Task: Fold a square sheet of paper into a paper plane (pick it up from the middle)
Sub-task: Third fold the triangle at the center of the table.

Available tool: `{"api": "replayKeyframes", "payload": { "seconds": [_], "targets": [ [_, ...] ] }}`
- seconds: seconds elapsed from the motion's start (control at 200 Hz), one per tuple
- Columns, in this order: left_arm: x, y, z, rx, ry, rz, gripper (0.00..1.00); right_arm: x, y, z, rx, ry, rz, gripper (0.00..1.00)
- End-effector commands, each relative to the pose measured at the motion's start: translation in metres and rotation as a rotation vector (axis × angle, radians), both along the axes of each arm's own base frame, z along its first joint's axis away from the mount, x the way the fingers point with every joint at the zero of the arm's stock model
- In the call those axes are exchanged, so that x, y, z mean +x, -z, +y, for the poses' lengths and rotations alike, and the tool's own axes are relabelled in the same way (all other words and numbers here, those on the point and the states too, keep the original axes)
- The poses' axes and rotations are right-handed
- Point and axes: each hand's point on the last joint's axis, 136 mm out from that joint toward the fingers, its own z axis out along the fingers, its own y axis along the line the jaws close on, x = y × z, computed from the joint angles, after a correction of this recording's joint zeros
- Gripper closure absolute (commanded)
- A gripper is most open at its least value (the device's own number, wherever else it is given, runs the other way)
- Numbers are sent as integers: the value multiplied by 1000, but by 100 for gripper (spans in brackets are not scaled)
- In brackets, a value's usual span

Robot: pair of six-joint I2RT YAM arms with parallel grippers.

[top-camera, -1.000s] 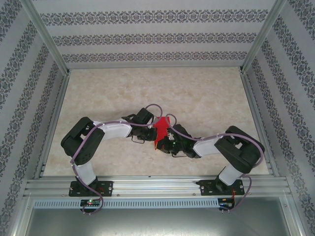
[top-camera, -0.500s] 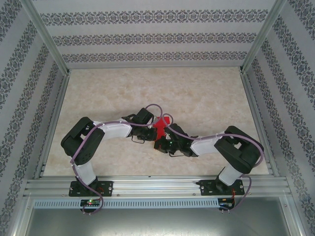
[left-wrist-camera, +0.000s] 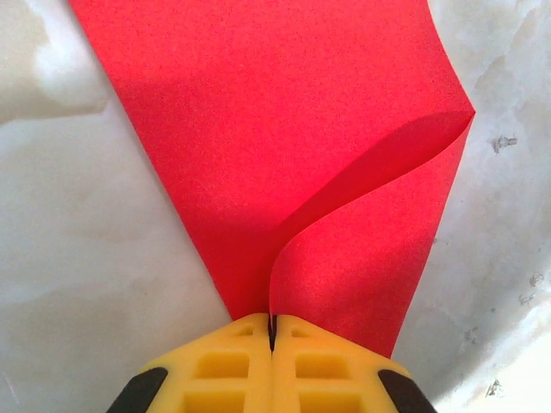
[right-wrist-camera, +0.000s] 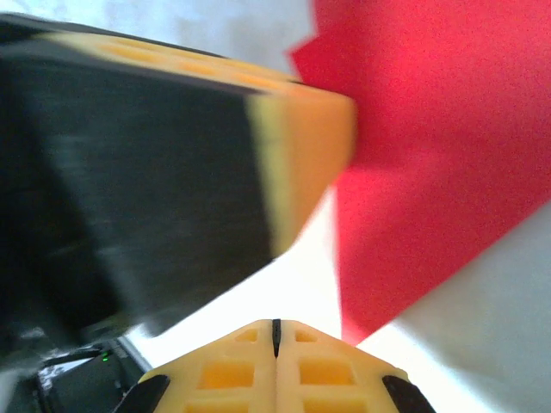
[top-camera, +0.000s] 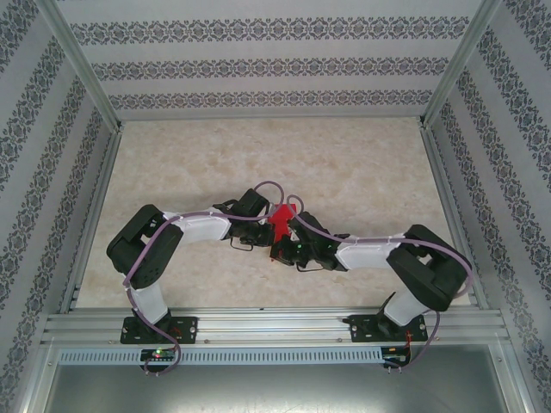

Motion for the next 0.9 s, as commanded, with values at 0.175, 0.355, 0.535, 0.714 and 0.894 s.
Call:
{"api": "replayKeyframes", "payload": {
  "seconds": [0.175, 0.355, 0.535, 0.714, 0.894],
  "targets": [
    [-15, 31, 25, 121, -30, 90, 99, -7, 17, 7, -37, -42, 34, 100],
    [-16, 32, 26, 126, -30, 90, 99, -20, 45, -1, -95, -62, 115, 100],
    [-16, 32, 27, 134, -28, 93, 99, -5, 6, 2, -18, -68, 15, 100],
    [-17, 32, 29, 140, -25, 88, 99, 23, -16, -37, 0, 60, -75, 100],
    [-16, 32, 27, 136, -23, 89, 99, 37, -22, -28, 88, 35, -67, 100]
  ]
}}
